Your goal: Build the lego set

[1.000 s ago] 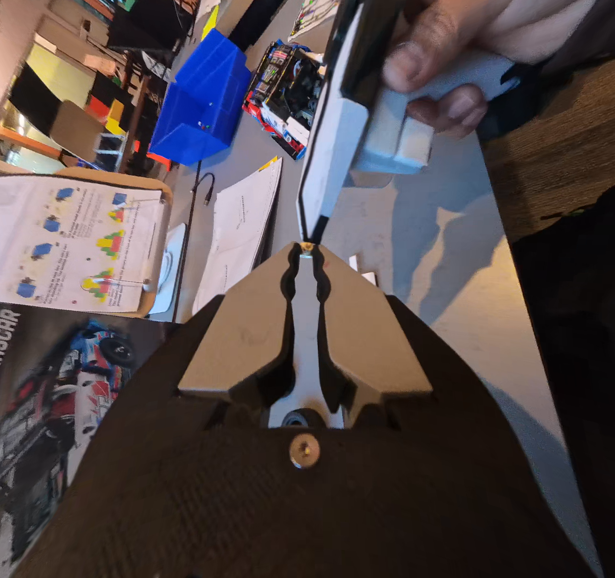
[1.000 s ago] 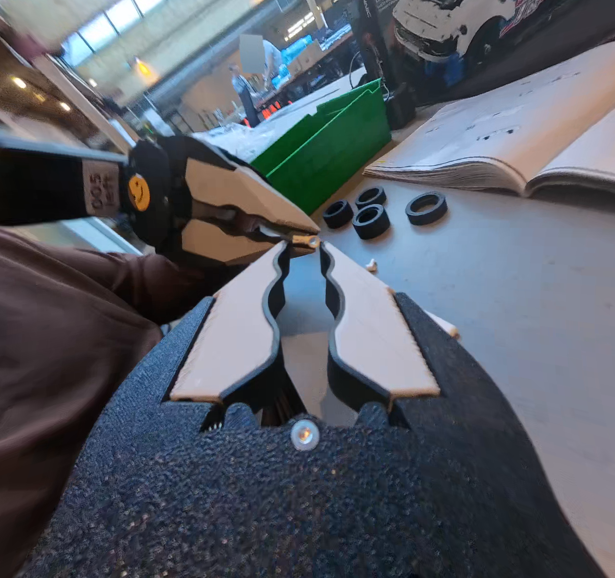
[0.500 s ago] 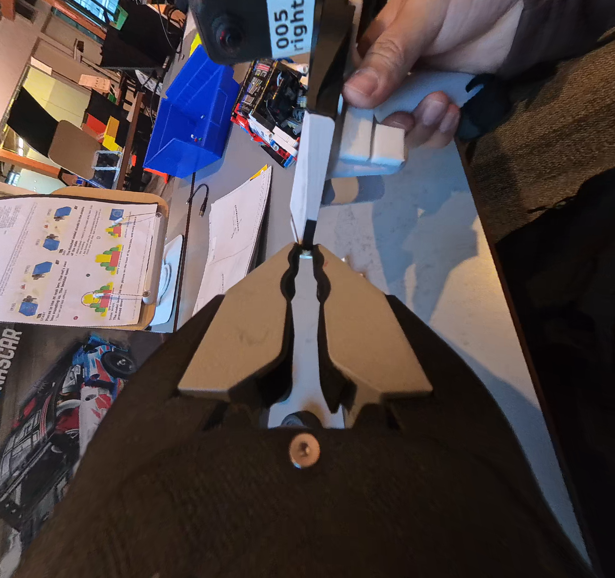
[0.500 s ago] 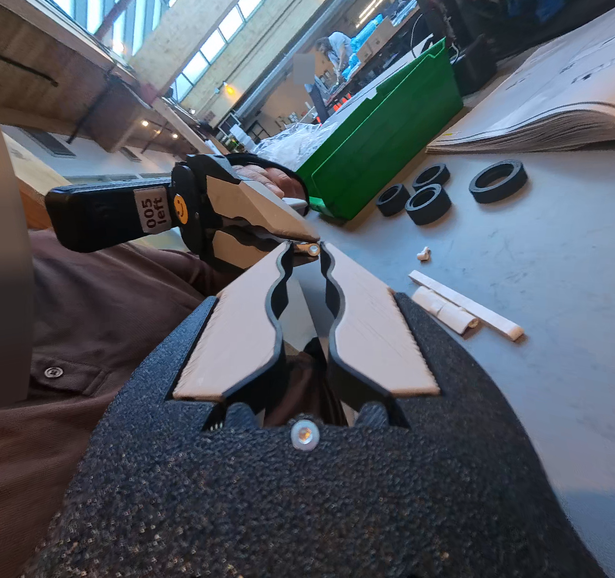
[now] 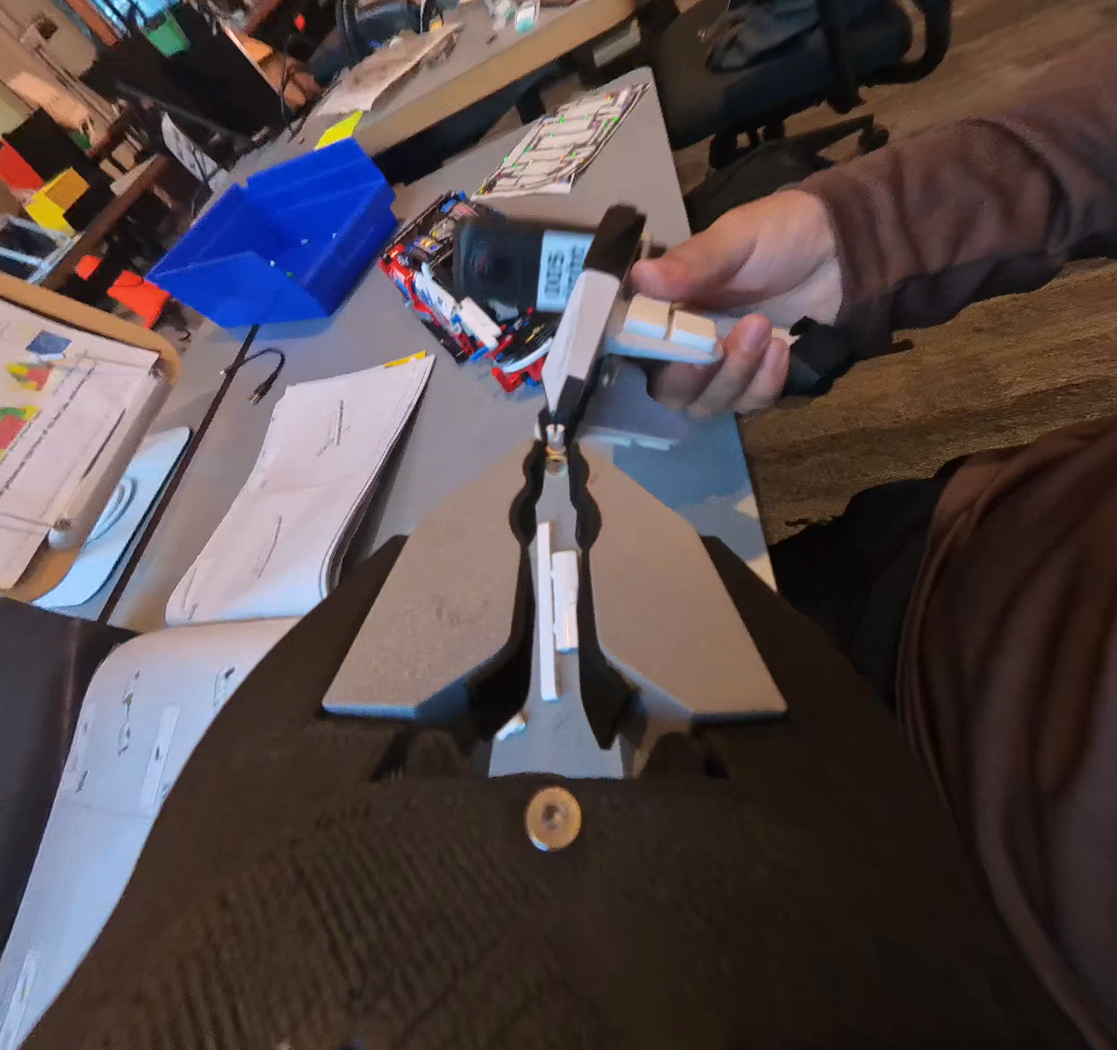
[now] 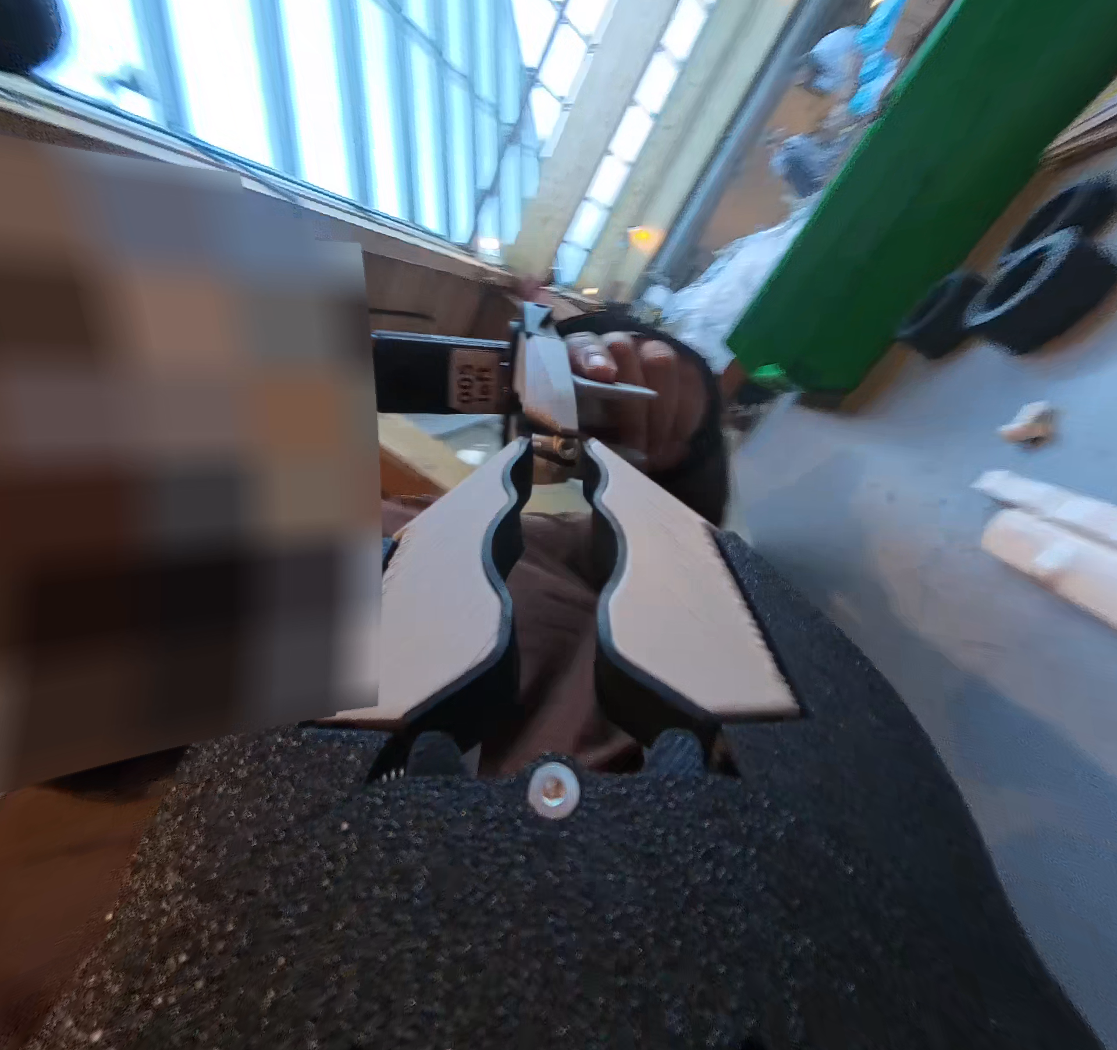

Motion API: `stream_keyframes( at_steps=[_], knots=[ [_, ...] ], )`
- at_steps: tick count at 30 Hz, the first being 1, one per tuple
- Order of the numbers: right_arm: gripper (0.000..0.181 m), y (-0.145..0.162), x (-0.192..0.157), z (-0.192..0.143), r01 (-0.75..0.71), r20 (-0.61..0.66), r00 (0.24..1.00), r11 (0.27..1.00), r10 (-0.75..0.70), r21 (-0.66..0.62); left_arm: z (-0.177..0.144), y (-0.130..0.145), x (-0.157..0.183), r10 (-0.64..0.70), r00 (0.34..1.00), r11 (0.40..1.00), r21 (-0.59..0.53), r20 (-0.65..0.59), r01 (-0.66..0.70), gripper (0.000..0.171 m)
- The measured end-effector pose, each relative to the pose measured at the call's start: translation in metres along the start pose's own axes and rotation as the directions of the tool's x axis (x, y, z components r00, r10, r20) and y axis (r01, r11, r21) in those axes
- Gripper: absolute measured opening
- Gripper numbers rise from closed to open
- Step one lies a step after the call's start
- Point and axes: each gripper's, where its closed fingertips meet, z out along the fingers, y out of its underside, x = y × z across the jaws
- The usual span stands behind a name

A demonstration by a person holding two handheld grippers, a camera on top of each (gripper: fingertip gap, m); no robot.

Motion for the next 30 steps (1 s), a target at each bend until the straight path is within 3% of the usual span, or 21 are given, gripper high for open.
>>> stream_keyframes(
  at_steps=[1, 2, 4, 6, 8, 12, 15, 21, 26, 30],
  knots=[
    [0.014, -0.003, 0.004, -0.005, 0.105, -0.083, 0.991, 0.994, -0.106, -0.012, -0.001, 0.003, -0.001, -0.006, 1.0, 1.0, -0.014, 0.001, 0.006, 0.005],
    [0.014, -0.005, 0.007, -0.01, 0.228, -0.168, 0.958, 0.972, -0.233, -0.048, -0.001, 0.006, -0.001, -0.029, 0.999, 0.999, -0.032, -0.013, 0.029, 0.005],
    [0.023, -0.007, 0.009, -0.02, 0.473, -0.304, 0.807, 0.862, -0.507, -0.181, -0.002, 0.009, 0.005, -0.098, 0.993, 0.995, -0.041, -0.071, 0.095, 0.005],
    [0.021, -0.005, 0.002, -0.02, 0.654, -0.328, 0.616, 0.697, -0.716, -0.293, 0.0, 0.01, 0.012, -0.195, 0.968, 0.981, -0.027, -0.157, 0.193, 0.005],
    [0.011, 0.001, -0.004, -0.014, 0.737, -0.291, 0.499, 0.577, -0.816, -0.354, 0.004, 0.013, 0.017, -0.284, 0.931, 0.957, -0.015, -0.228, 0.289, 0.005],
    [0.001, 0.023, 0.007, -0.009, 0.717, -0.215, 0.51, 0.549, -0.833, -0.43, 0.007, 0.018, 0.024, -0.286, 0.924, 0.952, 0.036, -0.252, 0.305, 0.005],
    [0.012, 0.022, 0.014, -0.01, 0.725, -0.234, 0.45, 0.506, -0.862, -0.467, 0.007, 0.022, 0.031, -0.258, 0.933, 0.962, 0.028, -0.253, 0.273, 0.005],
    [0.004, 0.029, 0.017, -0.008, 0.742, -0.168, 0.295, 0.336, -0.941, -0.58, 0.005, 0.021, 0.034, -0.243, 0.934, 0.961, 0.066, -0.263, 0.269, 0.005],
    [0.007, 0.032, 0.019, -0.01, 0.727, -0.132, 0.251, 0.277, -0.959, -0.629, 0.007, 0.023, 0.039, -0.229, 0.931, 0.966, 0.052, -0.283, 0.254, 0.006],
    [0.006, 0.036, 0.021, -0.011, 0.705, -0.1, 0.274, 0.271, -0.956, -0.655, 0.008, 0.025, 0.042, -0.21, 0.934, 0.974, 0.025, -0.29, 0.226, 0.006]
  ],
)
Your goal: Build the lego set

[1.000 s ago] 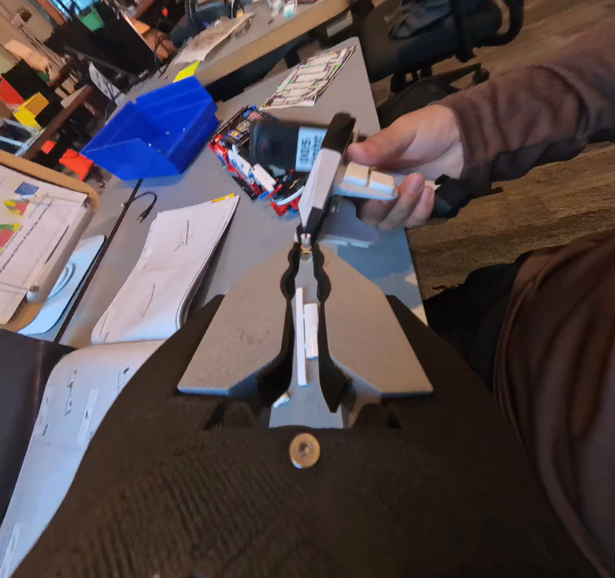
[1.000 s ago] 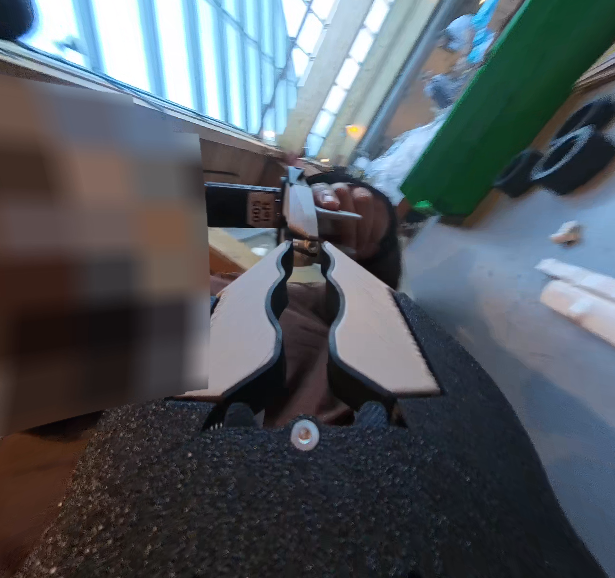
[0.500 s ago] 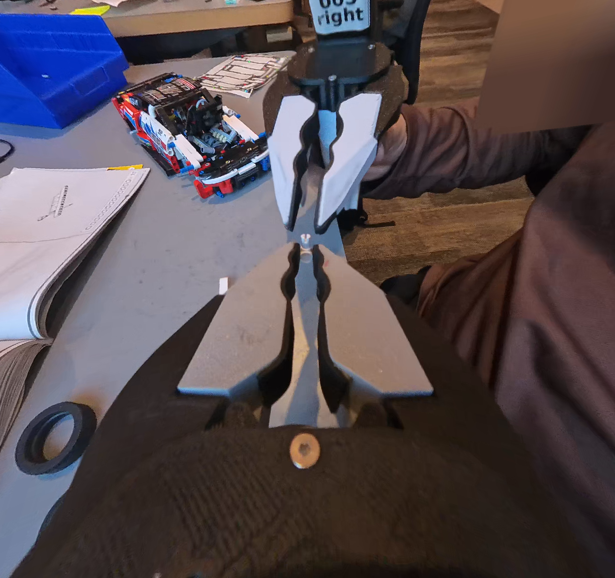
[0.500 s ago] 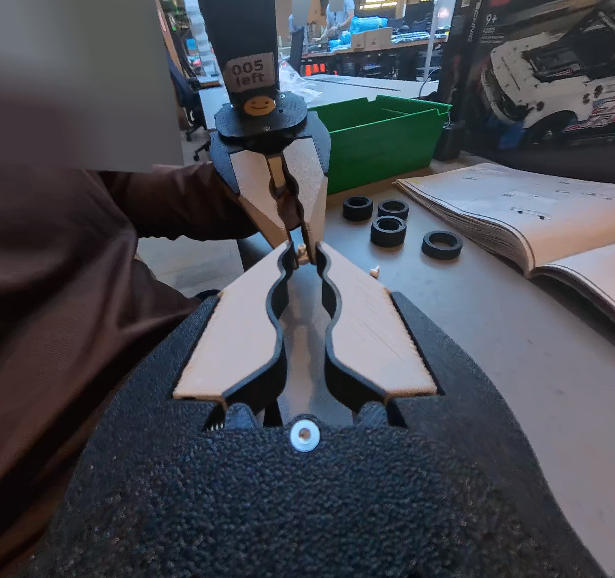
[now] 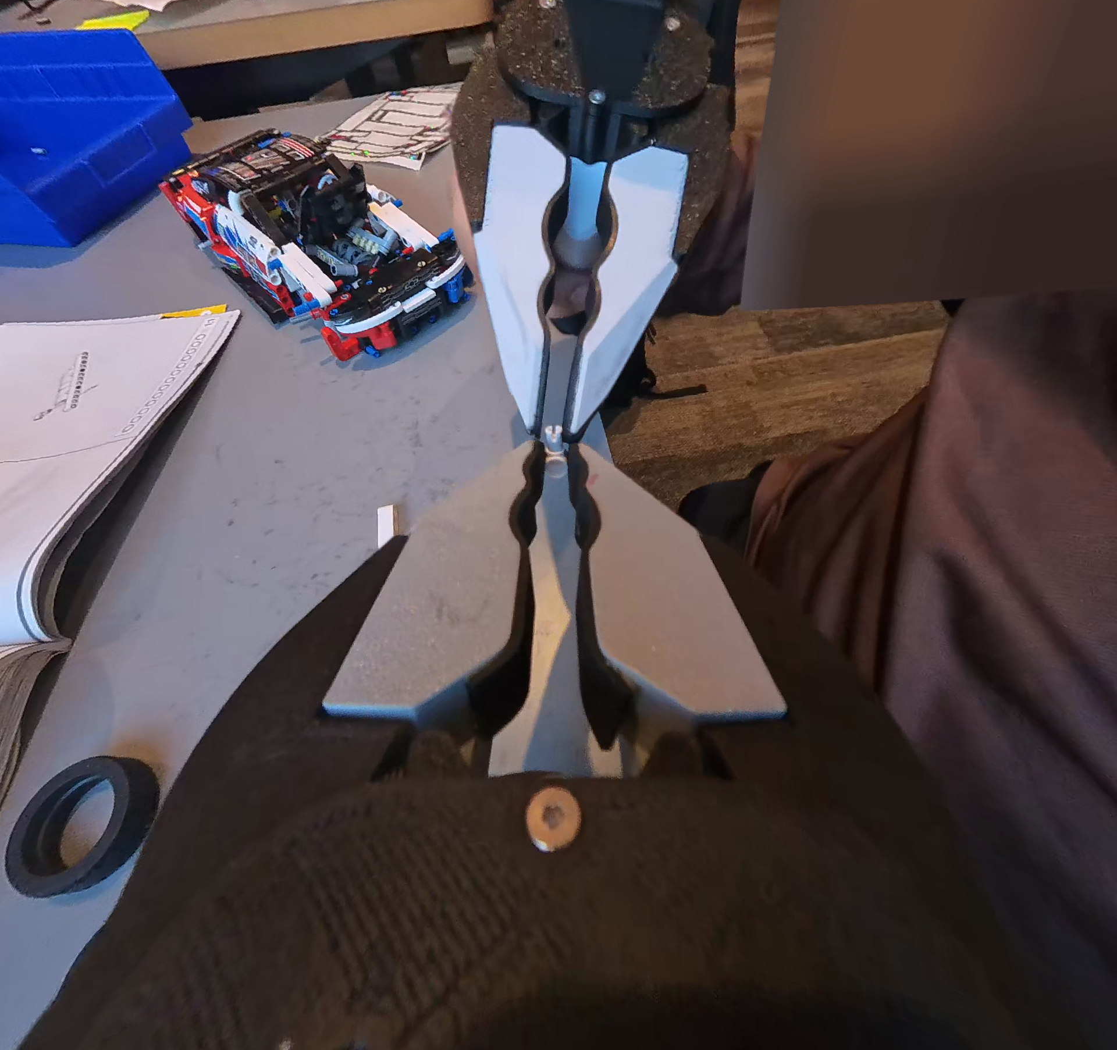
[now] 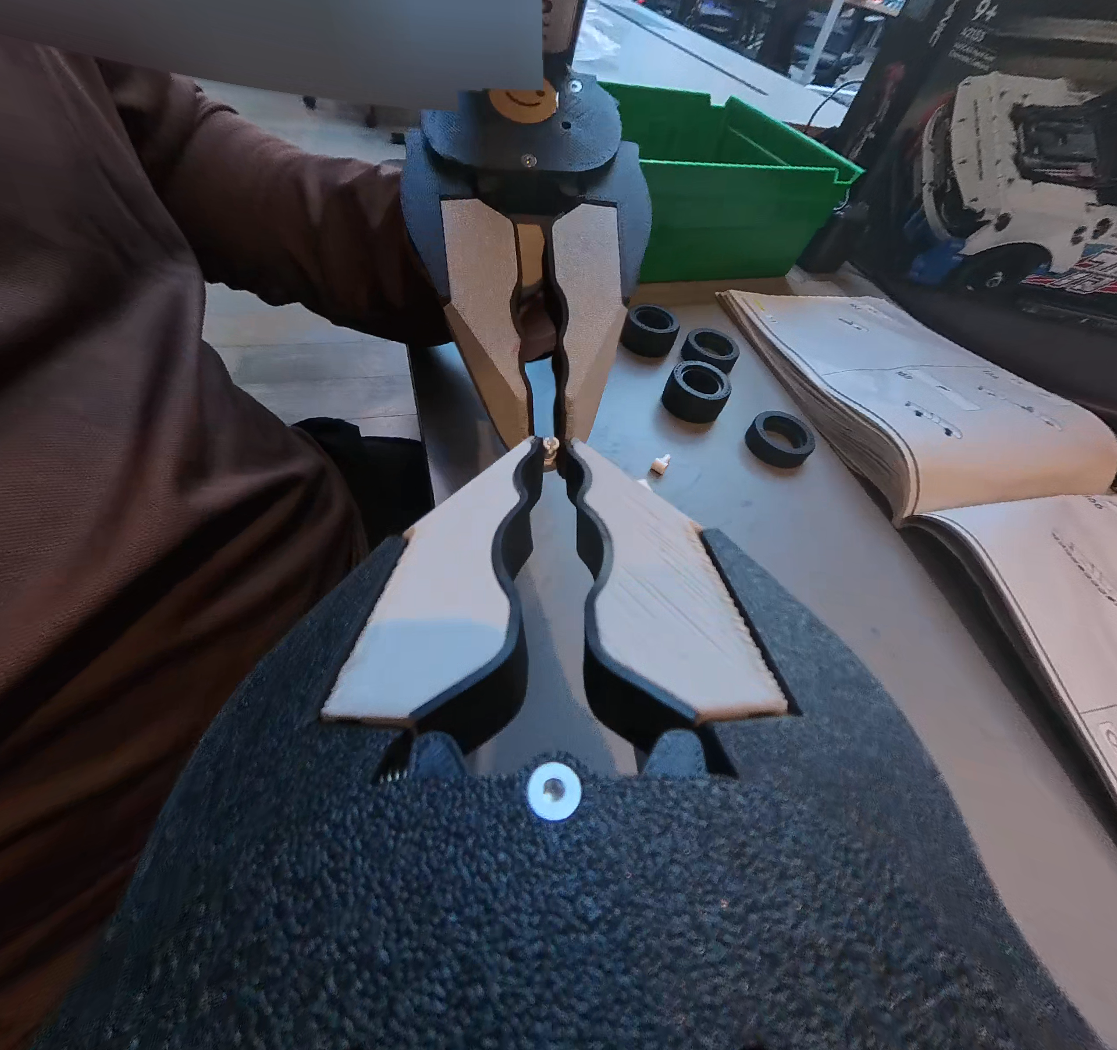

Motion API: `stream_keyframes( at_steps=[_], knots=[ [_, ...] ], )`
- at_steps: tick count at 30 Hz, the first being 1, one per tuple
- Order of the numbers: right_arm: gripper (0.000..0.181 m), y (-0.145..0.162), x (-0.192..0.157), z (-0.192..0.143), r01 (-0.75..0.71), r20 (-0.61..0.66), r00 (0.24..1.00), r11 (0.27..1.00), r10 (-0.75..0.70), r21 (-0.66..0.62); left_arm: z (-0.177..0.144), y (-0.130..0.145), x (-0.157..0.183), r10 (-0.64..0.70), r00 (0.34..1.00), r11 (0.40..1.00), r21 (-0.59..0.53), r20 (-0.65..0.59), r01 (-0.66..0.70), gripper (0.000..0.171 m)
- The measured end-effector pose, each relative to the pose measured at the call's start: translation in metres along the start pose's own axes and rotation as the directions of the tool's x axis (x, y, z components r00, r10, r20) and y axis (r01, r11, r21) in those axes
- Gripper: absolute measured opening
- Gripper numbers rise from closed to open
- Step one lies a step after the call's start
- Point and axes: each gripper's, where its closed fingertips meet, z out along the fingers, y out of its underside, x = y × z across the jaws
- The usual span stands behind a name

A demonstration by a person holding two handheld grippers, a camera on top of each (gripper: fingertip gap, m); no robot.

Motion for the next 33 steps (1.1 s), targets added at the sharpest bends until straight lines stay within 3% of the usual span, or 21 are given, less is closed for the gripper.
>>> stream_keyframes(
  at_steps=[4, 9, 14, 20, 33],
  knots=[
    [0.004, 0.005, -0.006, 0.003, -0.004, 0.067, 0.998, 1.0, 0.006, -0.026, 0.001, 0.006, 0.004, 0.024, 0.999, 0.997, -0.067, -0.026, -0.026, 0.005],
    [0.003, 0.012, -0.003, 0.009, 0.138, 0.001, 0.99, 0.984, -0.139, -0.116, 0.001, 0.016, -0.003, 0.084, 0.996, 0.982, -0.17, 0.011, -0.081, 0.005],
    [0.002, 0.024, -0.001, 0.014, 0.276, -0.018, 0.956, 0.919, -0.293, -0.281, 0.004, 0.028, -0.005, 0.068, 0.998, 0.974, -0.218, 0.014, -0.063, 0.005],
    [0.001, 0.052, 0.0, 0.023, 0.352, 0.037, 0.927, 0.829, -0.374, -0.435, 0.017, 0.056, -0.008, 0.062, 0.998, 0.954, -0.295, 0.034, -0.049, 0.005],
    [0.001, 0.082, -0.011, 0.028, 0.4, 0.149, 0.914, 0.768, -0.378, -0.5, 0.03, 0.082, 0.001, 0.047, 0.999, 0.938, -0.345, -0.006, -0.046, 0.005]
  ],
)
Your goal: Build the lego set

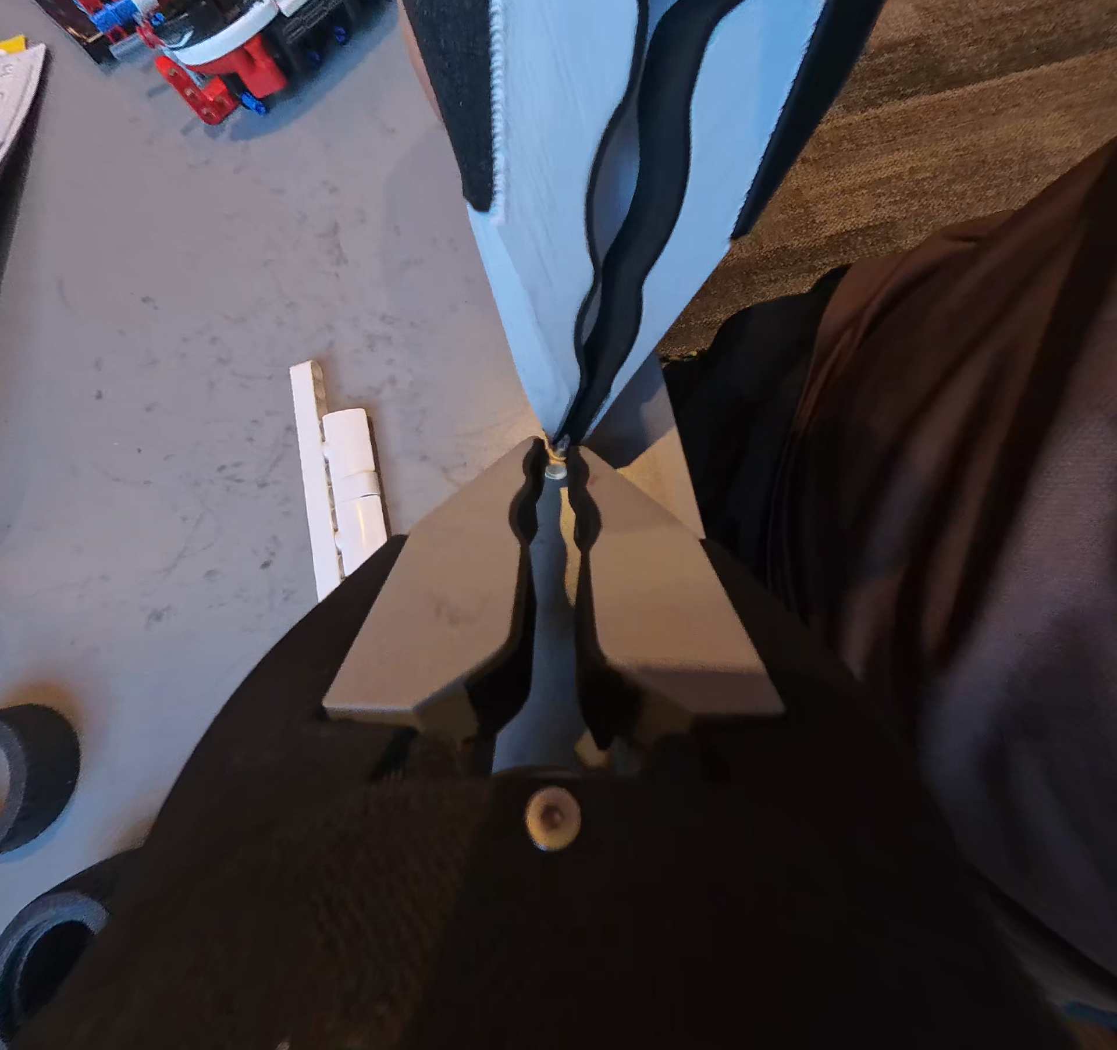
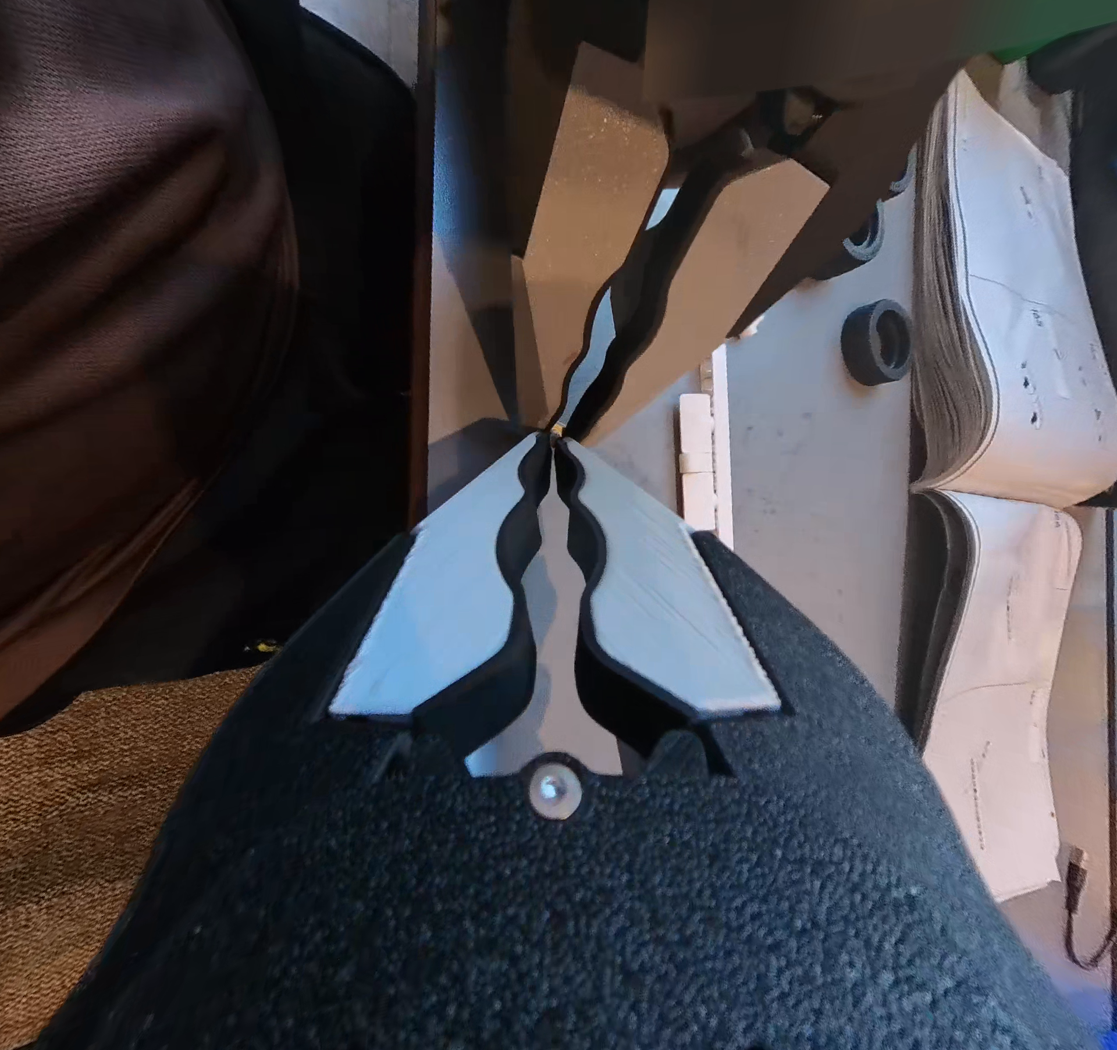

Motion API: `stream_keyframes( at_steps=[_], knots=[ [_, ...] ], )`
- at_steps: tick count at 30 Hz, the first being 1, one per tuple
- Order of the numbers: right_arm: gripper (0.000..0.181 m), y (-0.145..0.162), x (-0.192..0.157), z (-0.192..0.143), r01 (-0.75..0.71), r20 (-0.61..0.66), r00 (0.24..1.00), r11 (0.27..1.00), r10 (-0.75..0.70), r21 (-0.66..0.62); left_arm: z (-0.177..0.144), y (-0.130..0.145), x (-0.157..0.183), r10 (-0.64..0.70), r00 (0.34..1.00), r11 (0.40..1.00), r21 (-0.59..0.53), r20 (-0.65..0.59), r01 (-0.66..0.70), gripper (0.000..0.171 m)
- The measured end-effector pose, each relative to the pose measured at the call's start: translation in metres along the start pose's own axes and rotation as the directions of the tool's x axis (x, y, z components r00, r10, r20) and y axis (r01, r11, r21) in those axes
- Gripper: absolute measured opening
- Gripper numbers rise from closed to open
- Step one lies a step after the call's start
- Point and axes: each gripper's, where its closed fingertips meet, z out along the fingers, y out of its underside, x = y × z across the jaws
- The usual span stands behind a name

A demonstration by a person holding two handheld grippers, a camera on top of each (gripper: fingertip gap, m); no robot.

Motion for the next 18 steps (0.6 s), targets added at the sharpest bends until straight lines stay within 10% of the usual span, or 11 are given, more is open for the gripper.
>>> stream_keyframes(
  at_steps=[8, 12, 18],
  knots=[
    [0.01, 0.008, 0.033, -0.011, -0.393, -0.042, 0.913, 0.905, 0.405, 0.164, -0.007, -0.013, -0.029, -0.289, 0.957, 0.951, 0.127, 0.04, 0.281, 0.005],
    [0.023, 0.008, 0.04, -0.035, -0.407, -0.148, 0.88, 0.877, 0.452, 0.258, -0.017, -0.041, -0.04, -0.618, 0.736, 0.683, 0.275, -0.276, 0.677, 0.005],
    [0.019, 0.001, 0.047, -0.056, -0.214, -0.431, 0.854, 0.952, 0.29, 0.218, -0.025, -0.061, -0.034, -0.677, 0.386, 0.352, 0.185, -0.626, 0.918, 0.005]
  ],
)
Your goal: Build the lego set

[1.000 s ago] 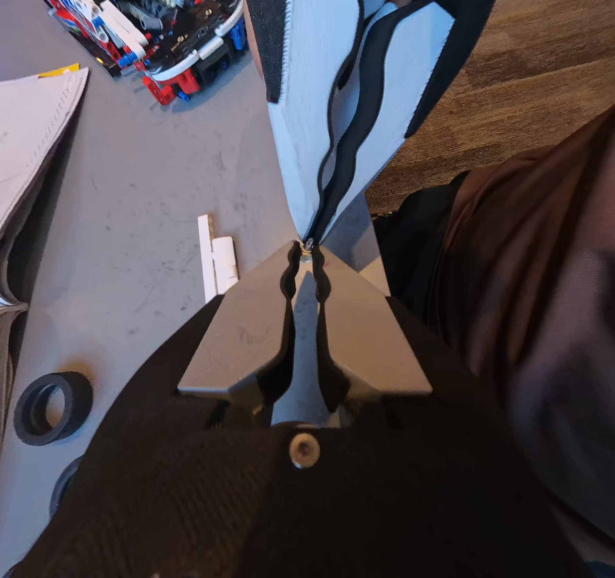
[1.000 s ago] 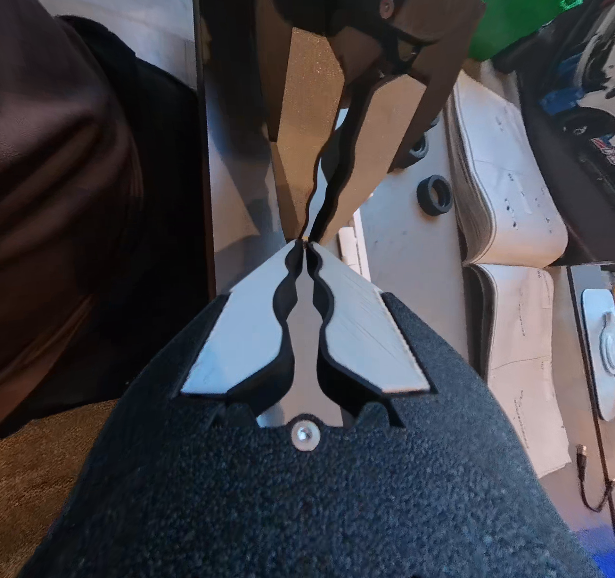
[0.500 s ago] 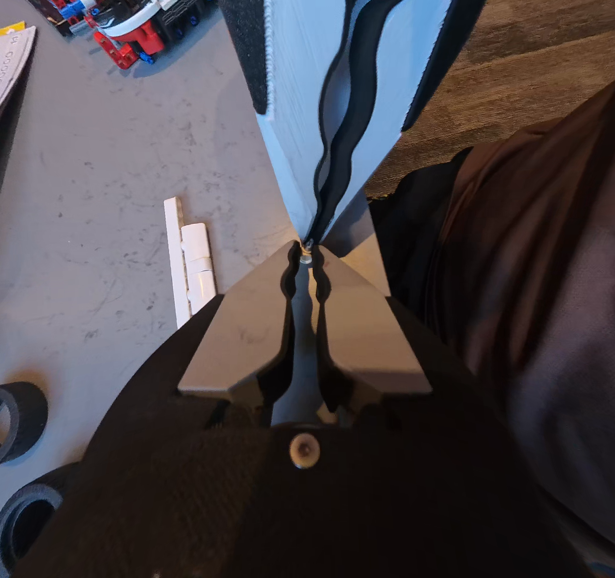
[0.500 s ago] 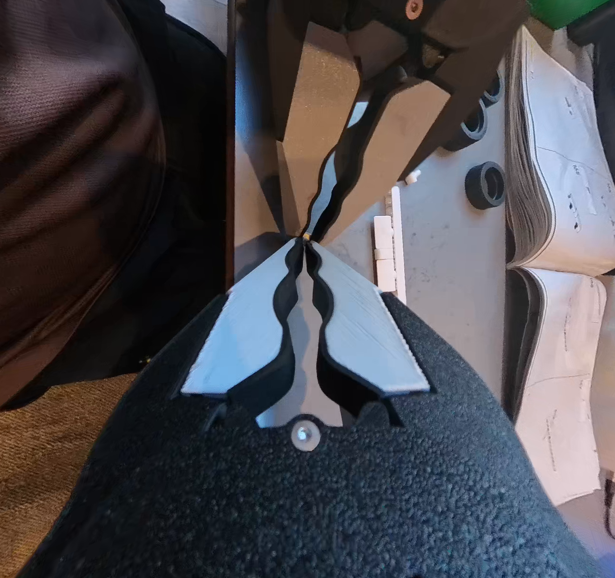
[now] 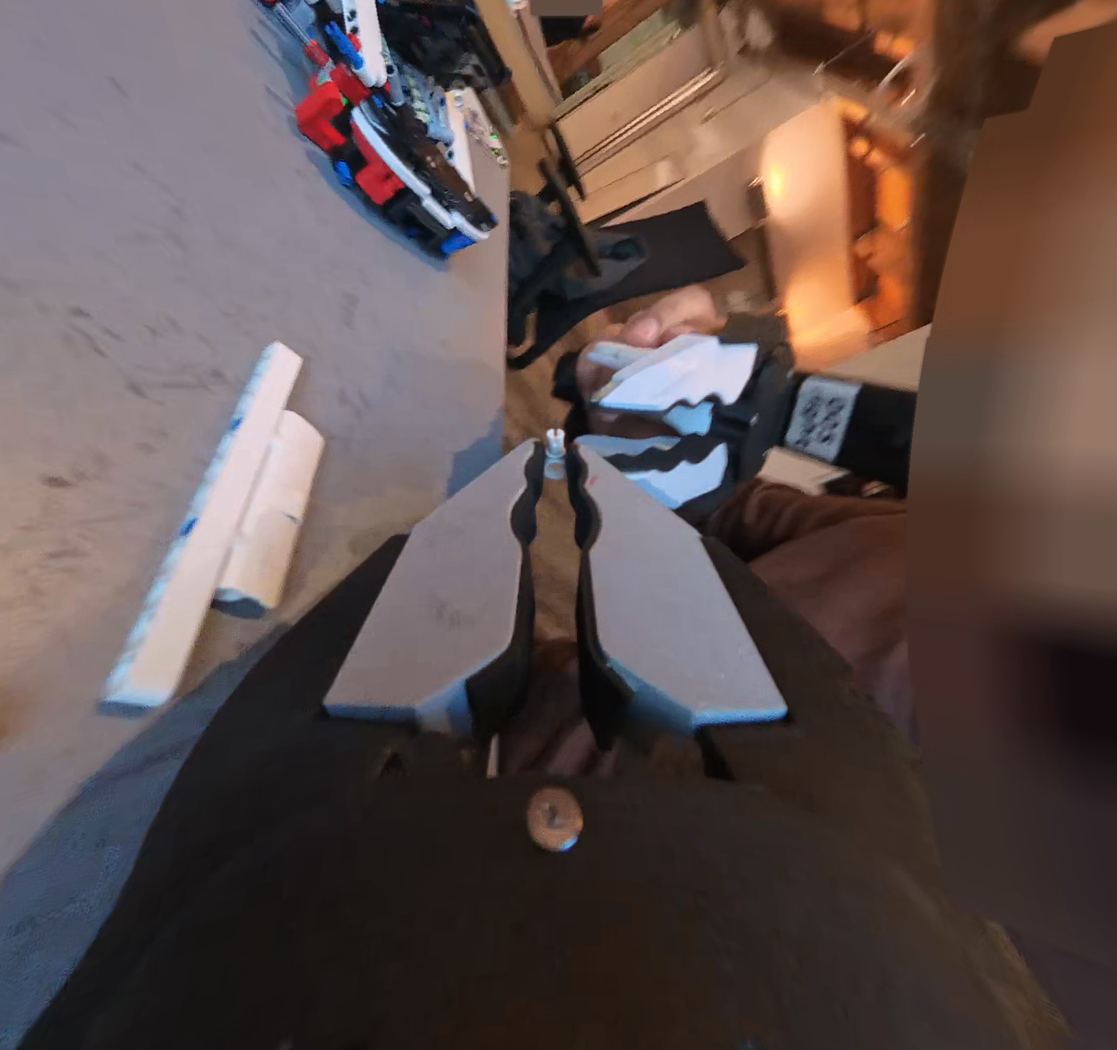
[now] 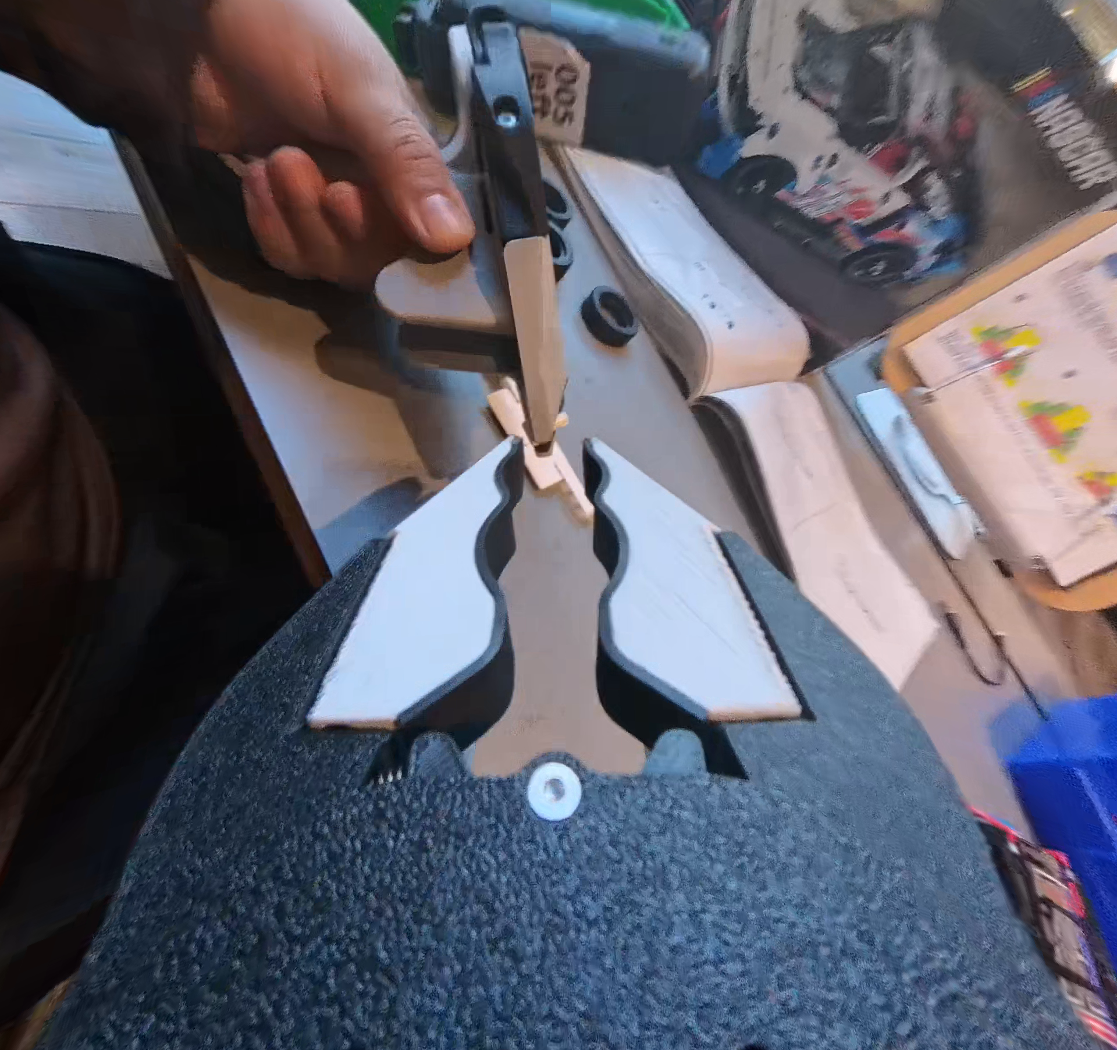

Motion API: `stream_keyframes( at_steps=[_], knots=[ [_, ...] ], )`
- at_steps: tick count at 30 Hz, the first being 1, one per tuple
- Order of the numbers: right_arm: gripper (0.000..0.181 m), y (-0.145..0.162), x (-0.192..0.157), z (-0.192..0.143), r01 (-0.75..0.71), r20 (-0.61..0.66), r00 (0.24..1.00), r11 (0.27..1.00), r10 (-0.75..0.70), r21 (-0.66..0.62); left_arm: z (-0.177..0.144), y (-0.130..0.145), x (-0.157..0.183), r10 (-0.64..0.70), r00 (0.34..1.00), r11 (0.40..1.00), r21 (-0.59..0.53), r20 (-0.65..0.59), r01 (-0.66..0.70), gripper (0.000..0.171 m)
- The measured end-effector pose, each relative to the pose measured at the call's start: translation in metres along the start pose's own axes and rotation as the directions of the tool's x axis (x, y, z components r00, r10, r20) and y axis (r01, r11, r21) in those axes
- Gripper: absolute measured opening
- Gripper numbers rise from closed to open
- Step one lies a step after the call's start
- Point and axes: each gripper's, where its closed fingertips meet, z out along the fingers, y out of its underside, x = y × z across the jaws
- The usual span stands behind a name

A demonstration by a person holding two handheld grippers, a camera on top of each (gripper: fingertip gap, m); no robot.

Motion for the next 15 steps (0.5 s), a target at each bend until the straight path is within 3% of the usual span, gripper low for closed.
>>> stream_keyframes(
  at_steps=[4, 7, 10, 15],
  knots=[
    [0.018, -0.004, 0.004, 0.0, -0.044, -0.076, 0.996, 0.998, 0.046, 0.039, 0.005, -0.01, 0.016, -0.187, 0.966, 0.971, 0.115, -0.179, 0.209, 0.005],
    [0.018, -0.005, 0.016, -0.003, -0.165, -0.149, 0.973, 0.982, 0.177, 0.089, 0.005, -0.017, 0.02, -0.226, 0.946, 0.94, 0.202, -0.232, 0.274, 0.004],
    [0.007, -0.009, 0.019, -0.005, -0.282, -0.144, 0.942, 0.947, 0.304, 0.155, 0.004, -0.024, 0.022, -0.253, 0.926, 0.905, 0.269, -0.281, 0.329, 0.005],
    [0.007, -0.008, 0.019, -0.003, -0.287, -0.153, 0.938, 0.945, 0.311, 0.159, 0.007, -0.025, 0.02, -0.293, 0.899, 0.865, 0.311, -0.324, 0.394, 0.005]
  ],
)
